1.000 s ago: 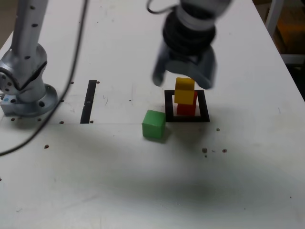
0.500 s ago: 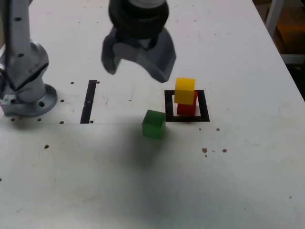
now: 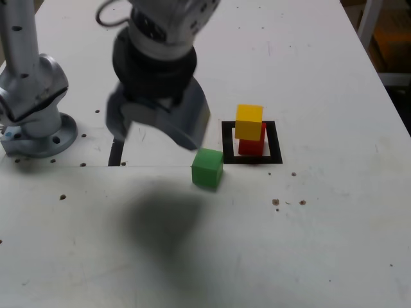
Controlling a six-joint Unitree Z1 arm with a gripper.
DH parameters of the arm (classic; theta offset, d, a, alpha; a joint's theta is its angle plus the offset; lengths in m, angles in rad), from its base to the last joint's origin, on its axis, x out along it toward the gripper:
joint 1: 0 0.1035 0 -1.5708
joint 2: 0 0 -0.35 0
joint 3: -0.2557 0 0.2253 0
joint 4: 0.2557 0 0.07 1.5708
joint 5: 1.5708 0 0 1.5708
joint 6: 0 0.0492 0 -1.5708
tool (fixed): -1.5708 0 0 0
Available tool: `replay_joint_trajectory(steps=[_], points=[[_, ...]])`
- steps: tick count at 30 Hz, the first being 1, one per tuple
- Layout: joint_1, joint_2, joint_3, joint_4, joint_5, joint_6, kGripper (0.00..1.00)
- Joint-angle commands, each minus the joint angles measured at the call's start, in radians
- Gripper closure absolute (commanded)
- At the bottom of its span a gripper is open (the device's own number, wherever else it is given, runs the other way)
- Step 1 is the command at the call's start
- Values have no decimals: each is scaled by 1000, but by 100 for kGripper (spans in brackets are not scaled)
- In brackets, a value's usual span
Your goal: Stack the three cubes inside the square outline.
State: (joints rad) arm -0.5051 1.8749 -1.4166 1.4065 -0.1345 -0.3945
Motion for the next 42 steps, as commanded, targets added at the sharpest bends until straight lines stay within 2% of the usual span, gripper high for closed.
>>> replay_joint_trajectory(steps=[1,7,17,30,42], points=[[4,-10,16,-28,-8,7,0],[13,-10,50,-124,-35,51,0],[48,63,44,-169,-48,139,2],[77,157,3,-181,-39,212,5],[100,212,-21,-185,-7,276,11]])
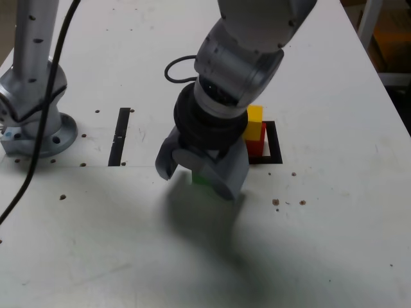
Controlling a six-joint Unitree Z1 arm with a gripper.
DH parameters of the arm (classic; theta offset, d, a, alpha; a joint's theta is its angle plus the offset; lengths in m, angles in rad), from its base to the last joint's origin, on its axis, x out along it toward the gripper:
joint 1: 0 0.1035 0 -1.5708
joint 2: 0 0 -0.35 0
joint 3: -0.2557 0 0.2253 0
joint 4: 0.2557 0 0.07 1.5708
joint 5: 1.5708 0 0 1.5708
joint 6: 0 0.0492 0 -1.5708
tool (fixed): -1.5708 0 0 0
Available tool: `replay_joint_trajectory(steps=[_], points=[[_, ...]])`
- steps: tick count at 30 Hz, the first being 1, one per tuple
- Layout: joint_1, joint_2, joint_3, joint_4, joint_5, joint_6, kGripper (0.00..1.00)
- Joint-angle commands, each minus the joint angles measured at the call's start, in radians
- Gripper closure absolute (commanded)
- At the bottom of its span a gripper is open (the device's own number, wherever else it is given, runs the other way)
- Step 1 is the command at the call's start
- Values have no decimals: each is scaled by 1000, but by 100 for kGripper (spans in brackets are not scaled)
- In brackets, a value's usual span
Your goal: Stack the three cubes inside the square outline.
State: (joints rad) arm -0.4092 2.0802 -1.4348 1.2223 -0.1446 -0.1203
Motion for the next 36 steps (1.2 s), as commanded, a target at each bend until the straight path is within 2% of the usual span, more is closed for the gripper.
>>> replay_joint_trajectory(steps=[1,13,20,29,32,36], points=[[5,9,-3,-2,8,4,12],[10,13,3,-5,27,-7,32],[14,23,-1,-34,47,-9,52],[16,22,3,-47,61,-32,66],[17,18,7,-47,63,-46,67],[17,-31,26,6,62,-79,70]])
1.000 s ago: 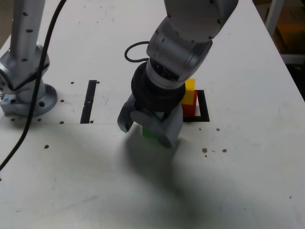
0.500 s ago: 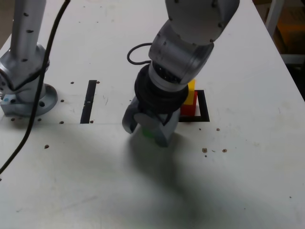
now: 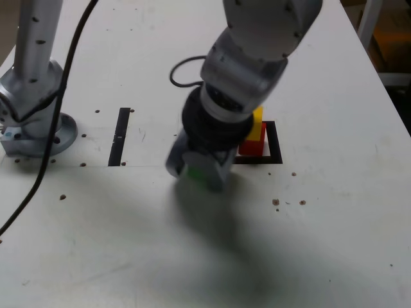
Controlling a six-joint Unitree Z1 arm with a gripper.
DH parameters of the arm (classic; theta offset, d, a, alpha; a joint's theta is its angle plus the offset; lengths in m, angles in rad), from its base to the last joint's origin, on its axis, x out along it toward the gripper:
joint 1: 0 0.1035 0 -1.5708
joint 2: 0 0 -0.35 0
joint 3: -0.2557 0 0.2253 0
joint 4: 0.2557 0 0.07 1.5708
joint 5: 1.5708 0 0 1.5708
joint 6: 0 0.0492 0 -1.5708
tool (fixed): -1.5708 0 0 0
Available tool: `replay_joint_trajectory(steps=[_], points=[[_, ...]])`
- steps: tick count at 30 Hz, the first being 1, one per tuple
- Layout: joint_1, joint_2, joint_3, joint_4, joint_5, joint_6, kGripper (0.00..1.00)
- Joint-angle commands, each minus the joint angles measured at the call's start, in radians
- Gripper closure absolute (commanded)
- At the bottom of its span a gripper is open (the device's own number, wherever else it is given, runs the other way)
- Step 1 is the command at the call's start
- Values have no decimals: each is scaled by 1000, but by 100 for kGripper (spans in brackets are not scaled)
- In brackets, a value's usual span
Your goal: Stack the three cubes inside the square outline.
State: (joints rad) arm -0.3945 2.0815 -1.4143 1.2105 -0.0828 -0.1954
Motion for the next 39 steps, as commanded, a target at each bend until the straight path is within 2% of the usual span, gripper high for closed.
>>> replay_joint_trajectory(steps=[1,10,15,20,27,32,39], points=[[2,-56,14,38,-1,-12,71],[2,-311,53,223,-7,-67,71],[19,-354,-56,311,15,-66,71],[92,-323,-183,355,43,-9,71],[176,-191,-327,366,58,69,71],[181,-93,-415,374,52,70,71],[181,-13,-483,383,41,70,71]])
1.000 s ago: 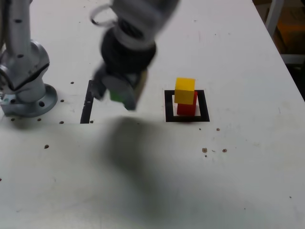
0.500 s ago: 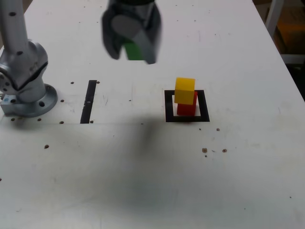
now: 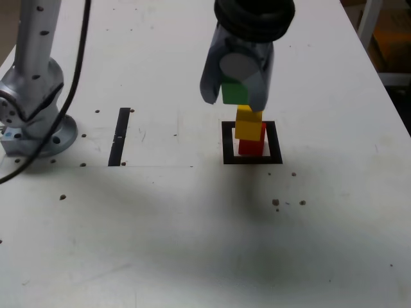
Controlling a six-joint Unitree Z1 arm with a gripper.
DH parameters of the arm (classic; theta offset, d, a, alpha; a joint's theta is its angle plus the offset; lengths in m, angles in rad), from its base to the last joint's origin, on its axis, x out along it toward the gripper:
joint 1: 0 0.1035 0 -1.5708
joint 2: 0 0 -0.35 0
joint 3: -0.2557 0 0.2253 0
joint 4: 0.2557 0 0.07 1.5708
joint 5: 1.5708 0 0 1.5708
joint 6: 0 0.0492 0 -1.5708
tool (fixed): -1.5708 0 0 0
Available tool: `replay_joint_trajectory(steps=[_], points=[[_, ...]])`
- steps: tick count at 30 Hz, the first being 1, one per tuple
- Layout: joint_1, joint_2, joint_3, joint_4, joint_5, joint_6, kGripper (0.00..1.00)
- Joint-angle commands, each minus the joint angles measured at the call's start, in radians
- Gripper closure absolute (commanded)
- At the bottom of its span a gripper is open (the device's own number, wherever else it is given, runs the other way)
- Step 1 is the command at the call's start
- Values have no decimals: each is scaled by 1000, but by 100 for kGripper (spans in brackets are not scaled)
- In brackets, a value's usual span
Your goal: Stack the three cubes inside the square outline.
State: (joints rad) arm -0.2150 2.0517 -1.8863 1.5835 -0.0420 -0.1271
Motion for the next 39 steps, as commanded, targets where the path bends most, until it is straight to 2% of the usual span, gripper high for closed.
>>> replay_joint_trajectory(steps=[1,12,25,39], points=[[2,27,-18,11,1,3,71],[-1,86,-56,22,4,13,71],[3,110,-77,29,49,22,71],[3,103,-67,41,36,24,71]])
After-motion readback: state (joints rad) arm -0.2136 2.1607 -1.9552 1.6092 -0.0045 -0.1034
